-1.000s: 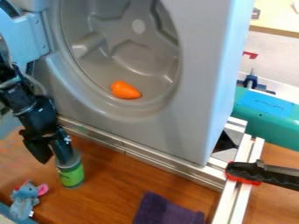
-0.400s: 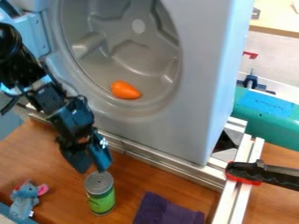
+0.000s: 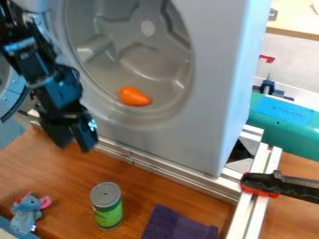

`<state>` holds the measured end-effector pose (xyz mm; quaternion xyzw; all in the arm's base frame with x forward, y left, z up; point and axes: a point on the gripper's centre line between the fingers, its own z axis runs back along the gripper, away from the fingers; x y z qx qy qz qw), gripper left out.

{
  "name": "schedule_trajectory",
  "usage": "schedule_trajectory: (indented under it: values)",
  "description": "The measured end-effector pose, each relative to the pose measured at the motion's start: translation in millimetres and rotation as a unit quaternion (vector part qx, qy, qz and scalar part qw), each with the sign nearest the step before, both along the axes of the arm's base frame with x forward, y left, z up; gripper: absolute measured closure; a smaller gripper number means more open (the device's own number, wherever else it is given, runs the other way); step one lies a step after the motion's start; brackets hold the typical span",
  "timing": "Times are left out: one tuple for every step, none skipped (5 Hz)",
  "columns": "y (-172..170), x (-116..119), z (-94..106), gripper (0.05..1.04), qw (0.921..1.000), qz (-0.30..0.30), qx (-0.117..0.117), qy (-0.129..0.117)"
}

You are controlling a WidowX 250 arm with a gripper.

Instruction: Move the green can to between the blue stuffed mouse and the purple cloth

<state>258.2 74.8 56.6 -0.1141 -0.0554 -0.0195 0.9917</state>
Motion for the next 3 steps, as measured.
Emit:
schedule_trajectory:
  values:
    - [33,-15,2.4,0.083,0.9925,0.0,0.114,0.045]
    - [44,-22,2.1,0.083,0.9863,-0.028,0.149,0.065]
    - [62,-38,-10.2,0.083,0.985,-0.028,0.153,0.075]
